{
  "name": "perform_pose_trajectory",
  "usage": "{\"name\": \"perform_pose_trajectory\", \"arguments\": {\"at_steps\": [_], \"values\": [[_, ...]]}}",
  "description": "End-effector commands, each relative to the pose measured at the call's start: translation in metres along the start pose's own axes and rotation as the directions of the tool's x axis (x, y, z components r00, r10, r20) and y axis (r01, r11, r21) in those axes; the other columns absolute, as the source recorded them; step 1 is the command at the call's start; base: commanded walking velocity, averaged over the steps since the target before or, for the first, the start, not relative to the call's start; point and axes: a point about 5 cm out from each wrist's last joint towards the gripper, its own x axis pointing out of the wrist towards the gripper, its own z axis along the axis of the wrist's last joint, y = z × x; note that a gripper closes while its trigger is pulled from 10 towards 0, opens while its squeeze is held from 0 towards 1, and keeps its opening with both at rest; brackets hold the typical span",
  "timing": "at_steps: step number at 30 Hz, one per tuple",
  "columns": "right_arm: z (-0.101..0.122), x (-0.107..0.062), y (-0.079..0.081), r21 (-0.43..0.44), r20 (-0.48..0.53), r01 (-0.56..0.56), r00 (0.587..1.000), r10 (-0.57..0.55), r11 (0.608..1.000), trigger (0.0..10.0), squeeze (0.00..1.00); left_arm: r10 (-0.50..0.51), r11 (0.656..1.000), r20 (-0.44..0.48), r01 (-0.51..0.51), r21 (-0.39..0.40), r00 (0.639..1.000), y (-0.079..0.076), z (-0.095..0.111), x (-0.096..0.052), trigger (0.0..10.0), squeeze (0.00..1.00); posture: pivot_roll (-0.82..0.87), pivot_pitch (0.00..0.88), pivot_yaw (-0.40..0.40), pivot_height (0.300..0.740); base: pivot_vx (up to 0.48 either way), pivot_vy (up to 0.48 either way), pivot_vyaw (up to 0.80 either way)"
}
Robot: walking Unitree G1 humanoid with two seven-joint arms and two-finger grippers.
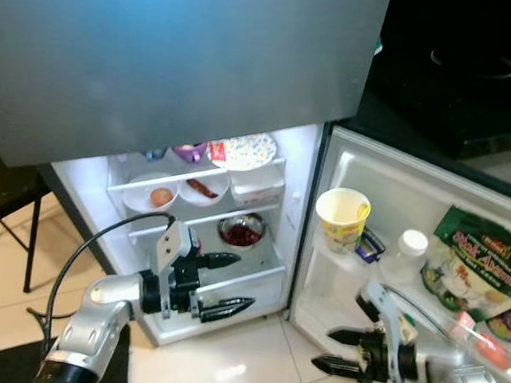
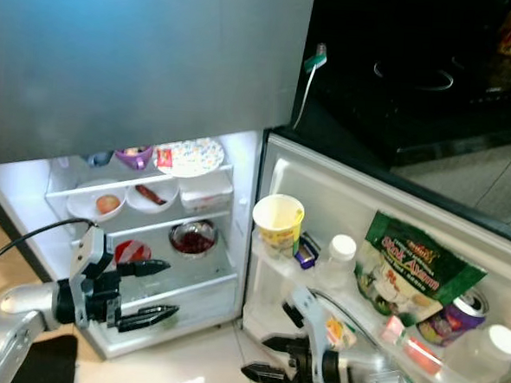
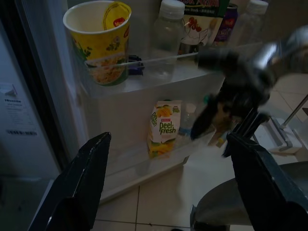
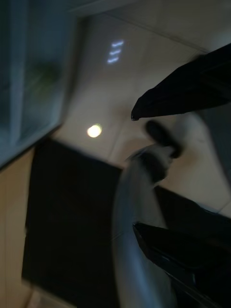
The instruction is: Restocking fridge
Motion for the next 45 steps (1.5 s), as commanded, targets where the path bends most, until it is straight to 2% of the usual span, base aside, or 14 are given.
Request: {"name": "perform_pose_trajectory", "arguments": {"at_steps": [1, 11, 16, 18, 25, 29, 31, 32, 33, 34, 36, 38, 39, 45], "values": [[-0.015, -0.004, -0.010, 0.070, 0.017, 0.107, 0.994, -0.108, 0.992, 10.0, 0.00, -0.010, 1.000, -0.018, 0.010, -0.010, 1.000, -0.003, -0.007, 0.003, 10.0, 0.00, -0.02, 0.000, -0.015, 0.740, 0.000, 0.000, 0.00], [-0.071, -0.012, -0.021, 0.250, -0.057, 0.411, 0.910, -0.410, 0.877, 10.0, 0.00, 0.032, 0.999, -0.075, -0.034, -0.019, 0.997, -0.001, -0.020, 0.008, 10.0, 0.00, -0.03, 0.000, -0.011, 0.740, 0.000, 0.000, 0.00], [-0.105, -0.024, -0.024, 0.330, -0.161, 0.599, 0.798, -0.581, 0.730, 10.0, 0.00, 0.068, 0.993, -0.179, -0.084, -0.082, 0.982, -0.006, -0.053, 0.013, 10.0, 0.00, -0.02, 0.000, -0.009, 0.740, 0.000, 0.000, 0.00], [-0.121, -0.030, -0.022, 0.335, -0.224, 0.666, 0.744, -0.630, 0.667, 10.0, 0.00, 0.094, 0.979, -0.311, -0.145, -0.145, 0.946, -0.017, -0.091, 0.015, 10.0, 0.00, -0.02, 0.000, -0.007, 0.740, 0.000, 0.000, 0.00], [-0.139, -0.037, -0.017, 0.318, -0.294, 0.734, 0.678, -0.673, 0.600, 10.0, 0.00, 0.170, 0.922, -0.499, -0.315, -0.223, 0.850, -0.039, -0.144, 0.010, 10.0, 0.00, -0.02, 0.000, -0.011, 0.740, 0.000, 0.000, 0.00], [-0.142, -0.039, -0.017, 0.301, -0.307, 0.764, 0.644, -0.701, 0.570, 10.0, 0.00, 0.314, 0.816, -0.581, -0.526, -0.238, 0.750, -0.047, -0.166, 0.007, 10.0, 0.00, -0.02, 0.000, -0.017, 0.740, 0.000, 0.000, 0.00], [-0.140, -0.038, -0.019, 0.286, -0.305, 0.779, 0.627, -0.717, 0.559, 10.0, 0.00, 0.419, 0.654, -0.669, -0.715, -0.246, 0.614, -0.056, -0.185, -0.004, 10.0, 0.00, -0.02, 0.000, -0.017, 0.740, 0.000, 0.000, 0.00], [-0.140, -0.038, -0.019, 0.286, -0.305, 0.779, 0.627, -0.717, 0.559, 10.0, 0.00, 0.419, 0.654, -0.669, -0.715, -0.246, 0.614, -0.056, -0.185, -0.004, 10.0, 0.00, -0.02, 0.000, -0.017, 0.740, 0.000, 0.000, 0.00], [-0.139, -0.037, -0.019, 0.270, -0.307, 0.785, 0.620, -0.723, 0.558, 10.0, 0.00, 0.441, 0.537, -0.747, -0.813, -0.225, 0.497, -0.069, -0.199, -0.016, 10.0, 0.00, -0.01, 0.000, -0.021, 0.740, 0.000, 0.000, 0.00], [-0.139, -0.037, -0.019, 0.270, -0.307, 0.785, 0.620, -0.723, 0.558, 10.0, 0.00, 0.441, 0.537, -0.747, -0.813, -0.225, 0.497, -0.069, -0.199, -0.016, 10.0, 0.00, -0.01, 0.000, -0.021, 0.740, 0.000, 0.000, 0.00], [-0.138, -0.033, -0.018, 0.244, -0.318, 0.789, 0.614, -0.722, 0.563, 10.0, 0.00, 0.463, 0.419, -0.828, -0.901, -0.110, 0.316, -0.082, -0.212, -0.034, 10.0, 0.00, -0.01, 0.000, -0.027, 0.740, 0.000, 0.000, 0.00], [-0.138, -0.033, -0.018, 0.244, -0.318, 0.789, 0.614, -0.722, 0.563, 10.0, 0.00, 0.463, 0.419, -0.828, -0.901, -0.110, 0.316, -0.082, -0.212, -0.034, 10.0, 0.00, -0.01, 0.000, -0.027, 0.740, 0.000, 0.000, 0.00], [-0.139, -0.031, -0.017, 0.226, -0.325, 0.789, 0.614, -0.719, 0.572, 10.0, 0.00, 0.475, 0.357, -0.842, -0.931, -0.083, 0.257, -0.085, -0.214, -0.037, 10.0, 0.00, 0.00, 0.000, -0.027, 0.740, 0.000, 0.000, 0.00], [-0.139, -0.031, -0.017, 0.192, -0.336, 0.793, 0.607, -0.720, 0.578, 10.0, 0.00, 0.476, 0.371, -0.845, -0.927, -0.059, 0.245, -0.087, -0.216, -0.035, 10.0, 0.00, -0.01, 0.000, -0.027, 0.740, 0.000, 0.000, 0.00]]}}
